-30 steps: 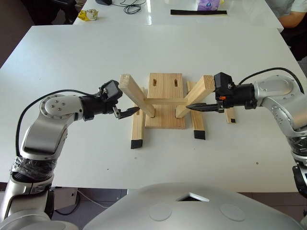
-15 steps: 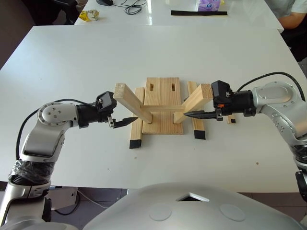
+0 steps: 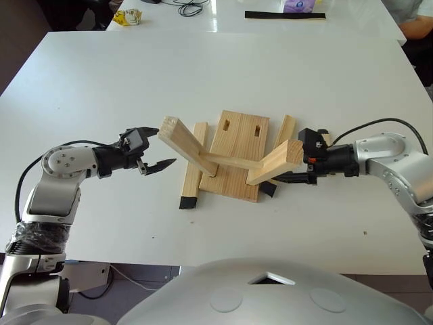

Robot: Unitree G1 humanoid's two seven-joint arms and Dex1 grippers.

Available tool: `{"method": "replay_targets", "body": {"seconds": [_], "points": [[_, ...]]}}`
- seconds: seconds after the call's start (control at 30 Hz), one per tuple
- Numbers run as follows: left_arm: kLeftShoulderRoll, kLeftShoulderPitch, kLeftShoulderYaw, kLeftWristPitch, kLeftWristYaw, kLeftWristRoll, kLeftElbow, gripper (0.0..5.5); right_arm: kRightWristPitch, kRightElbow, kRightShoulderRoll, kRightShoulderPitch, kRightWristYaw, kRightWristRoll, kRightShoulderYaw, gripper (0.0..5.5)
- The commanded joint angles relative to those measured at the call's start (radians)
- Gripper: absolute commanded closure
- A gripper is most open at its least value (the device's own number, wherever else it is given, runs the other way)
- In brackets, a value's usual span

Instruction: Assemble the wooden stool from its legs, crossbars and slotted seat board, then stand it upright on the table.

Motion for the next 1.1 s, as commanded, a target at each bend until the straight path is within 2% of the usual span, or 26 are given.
{"method": "replay_targets", "body": {"seconds": [0.03,0.2,0.3,0.5,0.67,0.77,0.87,0.93,1.1], "points": [[-0.008,0.090,-0.016,0.038,0.002,-0.031,-0.162,1.03,0.004,-0.042,-0.040,0.086,-0.026,0.011,-0.106,2.21],[-0.003,0.170,-0.031,0.108,0.007,-0.079,-0.336,1.03,0.051,-0.112,-0.035,0.159,-0.064,0.087,-0.261,2.21],[-0.007,0.180,-0.027,0.131,0.025,-0.081,-0.359,1.03,0.087,-0.147,-0.020,0.191,-0.100,0.137,-0.340,2.21],[-0.045,0.155,-0.060,0.159,0.078,-0.077,-0.371,1.03,0.132,-0.218,0.011,0.235,-0.161,0.208,-0.406,2.21],[-0.047,0.185,-0.073,0.176,0.080,-0.096,-0.423,1.03,0.168,-0.190,0.043,0.154,-0.214,0.321,-0.493,2.21],[-0.031,0.193,-0.067,0.172,0.063,-0.100,-0.415,1.03,0.196,-0.194,0.068,0.092,-0.248,0.523,-0.605,2.21],[-0.019,0.189,-0.064,0.170,0.041,-0.108,-0.397,1.03,0.190,-0.196,0.071,0.003,-0.365,0.861,-0.688,2.21],[-0.016,0.179,-0.063,0.169,0.032,-0.110,-0.384,1.03,0.152,-0.209,0.060,-0.053,-0.449,1.042,-0.684,2.21],[-0.021,0.160,-0.067,0.170,0.024,-0.105,-0.363,1.03,0.049,-0.255,0.083,-0.198,-0.629,1.243,-0.586,2.21]]}}
